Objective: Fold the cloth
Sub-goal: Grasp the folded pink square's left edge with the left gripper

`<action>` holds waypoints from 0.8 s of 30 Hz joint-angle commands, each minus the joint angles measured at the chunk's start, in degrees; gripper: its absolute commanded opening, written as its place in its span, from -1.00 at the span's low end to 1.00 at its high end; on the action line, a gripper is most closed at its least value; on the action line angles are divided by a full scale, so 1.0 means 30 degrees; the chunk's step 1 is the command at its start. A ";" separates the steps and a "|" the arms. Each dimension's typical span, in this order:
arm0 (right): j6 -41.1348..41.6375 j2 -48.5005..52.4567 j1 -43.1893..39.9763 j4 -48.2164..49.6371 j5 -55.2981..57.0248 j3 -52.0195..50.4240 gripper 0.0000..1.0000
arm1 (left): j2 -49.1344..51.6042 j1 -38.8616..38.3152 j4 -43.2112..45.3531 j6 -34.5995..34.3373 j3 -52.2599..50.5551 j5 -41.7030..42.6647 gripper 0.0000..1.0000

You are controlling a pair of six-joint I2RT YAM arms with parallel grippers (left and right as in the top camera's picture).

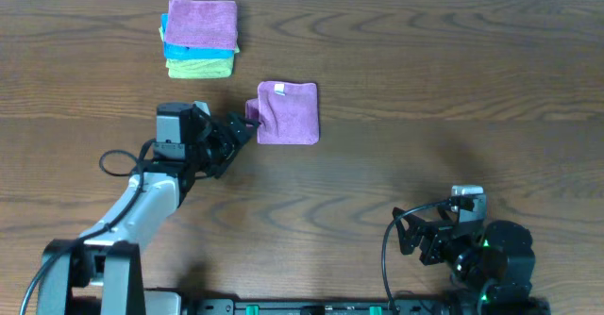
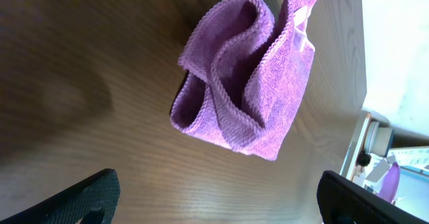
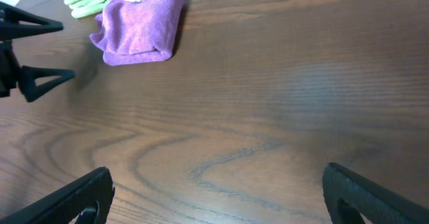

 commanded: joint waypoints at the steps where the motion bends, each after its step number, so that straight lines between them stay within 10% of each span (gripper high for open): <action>1: 0.0306 -0.0131 -0.0197 -0.0022 0.0066 -0.0095 0.99 | 0.0918 -0.0546 0.0648 -0.0452 -0.0175 -0.0335 0.91; 24: 0.0306 -0.0131 -0.0197 -0.0022 0.0058 -0.0095 0.98 | 0.4590 -0.1530 0.5676 -0.2557 -0.0168 -0.0838 0.91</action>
